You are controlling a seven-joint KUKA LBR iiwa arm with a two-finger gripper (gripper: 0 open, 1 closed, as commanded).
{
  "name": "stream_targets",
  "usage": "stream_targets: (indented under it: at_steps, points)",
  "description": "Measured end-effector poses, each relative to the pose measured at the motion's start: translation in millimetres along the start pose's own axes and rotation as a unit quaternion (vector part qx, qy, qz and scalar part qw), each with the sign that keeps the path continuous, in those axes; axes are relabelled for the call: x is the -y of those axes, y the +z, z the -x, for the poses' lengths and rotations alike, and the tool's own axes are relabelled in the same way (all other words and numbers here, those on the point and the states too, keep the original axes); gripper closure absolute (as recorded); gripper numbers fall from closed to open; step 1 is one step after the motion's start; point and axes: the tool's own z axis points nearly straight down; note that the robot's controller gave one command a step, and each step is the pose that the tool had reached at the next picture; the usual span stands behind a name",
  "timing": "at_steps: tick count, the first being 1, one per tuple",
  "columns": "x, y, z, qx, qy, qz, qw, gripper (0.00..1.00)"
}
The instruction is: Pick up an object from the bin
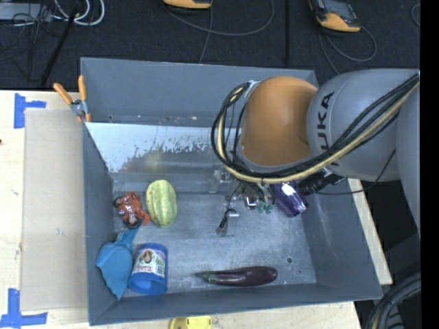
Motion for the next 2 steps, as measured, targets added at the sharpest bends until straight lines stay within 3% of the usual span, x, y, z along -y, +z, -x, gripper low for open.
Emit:
stream_targets:
  at_steps: [1,2]
  points:
    - [0,-5,1.3,0.0036,0.001,0.000,1.0000,0.00]
    - [26,22,-33.4,0.0061,-0.006,0.001,1.0000,0.00]
